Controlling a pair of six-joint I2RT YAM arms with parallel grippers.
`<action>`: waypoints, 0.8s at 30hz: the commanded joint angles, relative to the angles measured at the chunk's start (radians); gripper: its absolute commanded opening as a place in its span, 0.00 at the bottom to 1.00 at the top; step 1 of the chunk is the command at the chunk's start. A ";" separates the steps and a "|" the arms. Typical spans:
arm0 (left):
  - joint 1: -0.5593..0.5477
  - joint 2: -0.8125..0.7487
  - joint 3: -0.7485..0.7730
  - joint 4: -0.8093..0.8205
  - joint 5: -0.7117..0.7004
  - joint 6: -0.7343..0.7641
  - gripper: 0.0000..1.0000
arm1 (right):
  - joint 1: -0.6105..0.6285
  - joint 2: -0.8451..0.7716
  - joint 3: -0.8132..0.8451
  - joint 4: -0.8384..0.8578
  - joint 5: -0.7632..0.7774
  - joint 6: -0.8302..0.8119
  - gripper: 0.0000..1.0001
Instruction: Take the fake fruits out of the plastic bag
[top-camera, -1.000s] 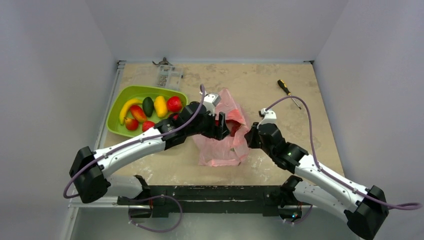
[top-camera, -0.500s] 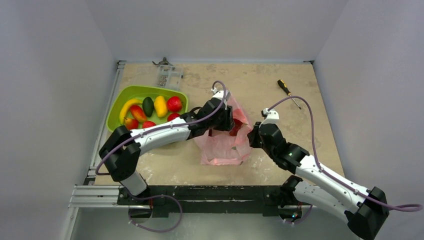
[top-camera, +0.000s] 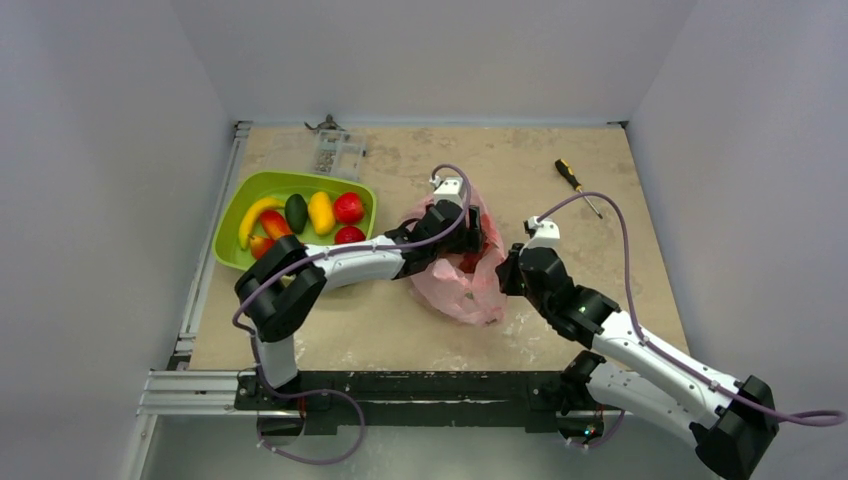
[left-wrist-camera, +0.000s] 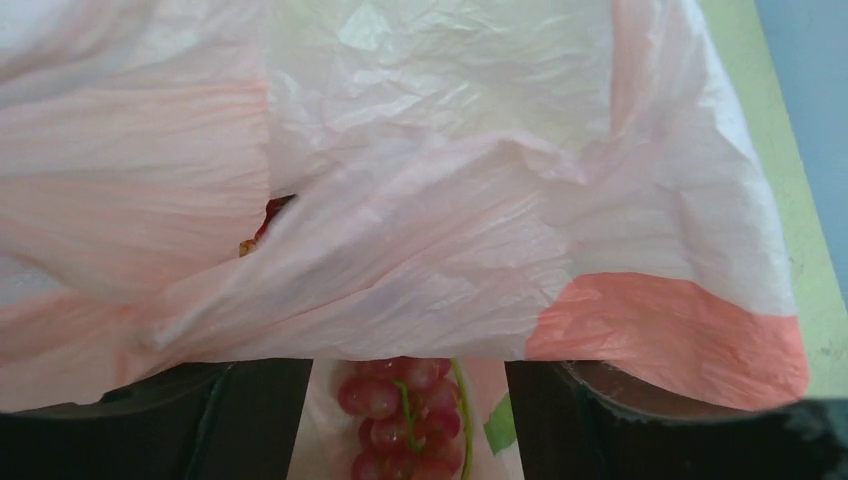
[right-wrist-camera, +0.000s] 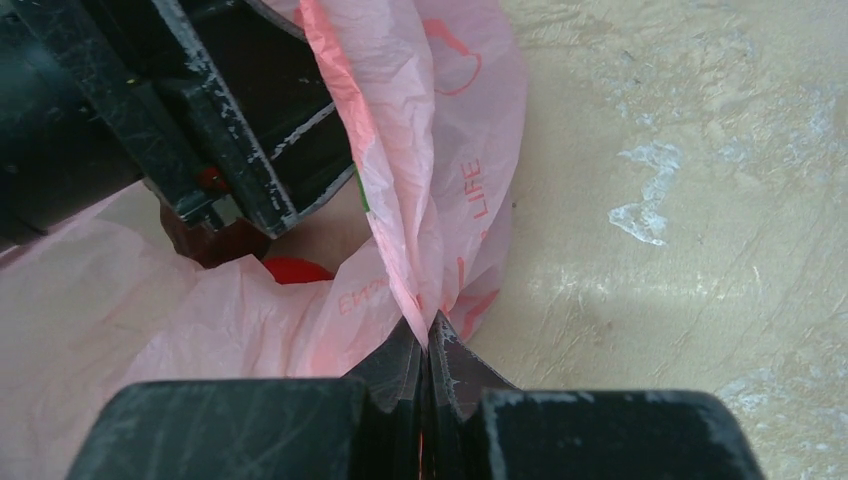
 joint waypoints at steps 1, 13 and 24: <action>0.001 0.059 0.043 0.134 -0.056 -0.020 0.69 | 0.003 -0.013 0.035 0.000 0.031 -0.002 0.00; 0.002 0.220 0.184 0.050 -0.145 -0.141 0.95 | 0.004 -0.002 0.038 0.013 0.013 -0.013 0.00; 0.032 0.284 0.187 0.258 -0.161 -0.215 0.57 | 0.004 -0.020 0.044 -0.003 -0.003 -0.004 0.00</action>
